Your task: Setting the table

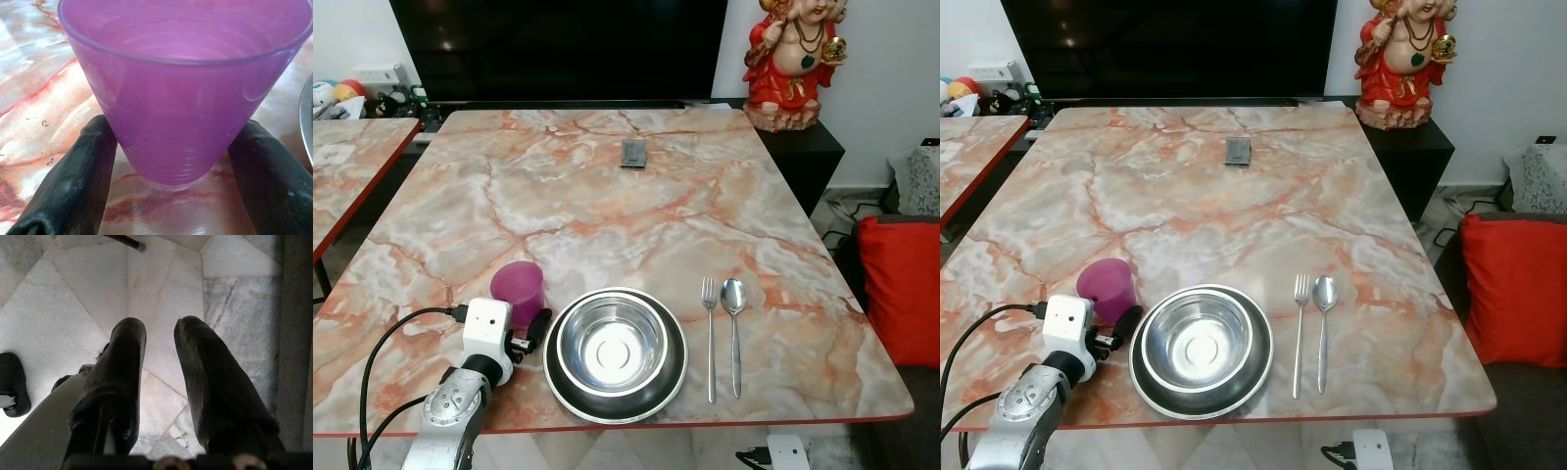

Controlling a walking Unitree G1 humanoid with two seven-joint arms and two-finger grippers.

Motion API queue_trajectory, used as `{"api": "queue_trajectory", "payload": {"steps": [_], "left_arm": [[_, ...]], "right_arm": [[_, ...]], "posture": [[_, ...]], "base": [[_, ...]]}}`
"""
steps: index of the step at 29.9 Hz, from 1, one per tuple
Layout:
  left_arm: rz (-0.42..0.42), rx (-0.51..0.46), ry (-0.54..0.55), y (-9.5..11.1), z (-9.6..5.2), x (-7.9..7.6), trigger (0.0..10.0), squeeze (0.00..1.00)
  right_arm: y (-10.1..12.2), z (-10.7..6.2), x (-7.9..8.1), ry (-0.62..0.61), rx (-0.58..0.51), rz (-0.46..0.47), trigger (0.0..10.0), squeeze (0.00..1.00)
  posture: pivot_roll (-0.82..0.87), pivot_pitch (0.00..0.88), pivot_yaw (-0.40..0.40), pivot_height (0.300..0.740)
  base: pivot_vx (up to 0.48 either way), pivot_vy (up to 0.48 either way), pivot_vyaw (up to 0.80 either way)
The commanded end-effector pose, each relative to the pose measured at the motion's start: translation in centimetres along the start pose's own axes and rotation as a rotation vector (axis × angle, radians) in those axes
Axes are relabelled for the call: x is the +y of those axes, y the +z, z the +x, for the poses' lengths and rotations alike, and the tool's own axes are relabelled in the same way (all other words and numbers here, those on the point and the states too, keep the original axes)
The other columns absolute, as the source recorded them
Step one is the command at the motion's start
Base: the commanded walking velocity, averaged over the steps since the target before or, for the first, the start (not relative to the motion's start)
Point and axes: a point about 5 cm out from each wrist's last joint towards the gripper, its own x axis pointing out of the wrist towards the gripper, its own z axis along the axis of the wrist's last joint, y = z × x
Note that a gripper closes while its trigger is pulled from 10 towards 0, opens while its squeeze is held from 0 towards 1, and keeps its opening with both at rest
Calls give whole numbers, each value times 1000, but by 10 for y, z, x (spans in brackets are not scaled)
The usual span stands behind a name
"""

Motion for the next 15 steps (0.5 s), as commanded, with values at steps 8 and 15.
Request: {"api": "queue_trajectory", "payload": {"steps": [8,15], "left_arm": [[5,41,1,-10,-6,-2,10000,396],[10,43,1,-10,-6,-3,10000,408]], "right_arm": [[-4,0,0,3,18,0,10000,0],[-3,0,0,2,18,-1,10000,0]], "posture": [[22,104,-9,740],[22,105,-10,740]], "base": [[0,0,0],[0,0,0]]}}
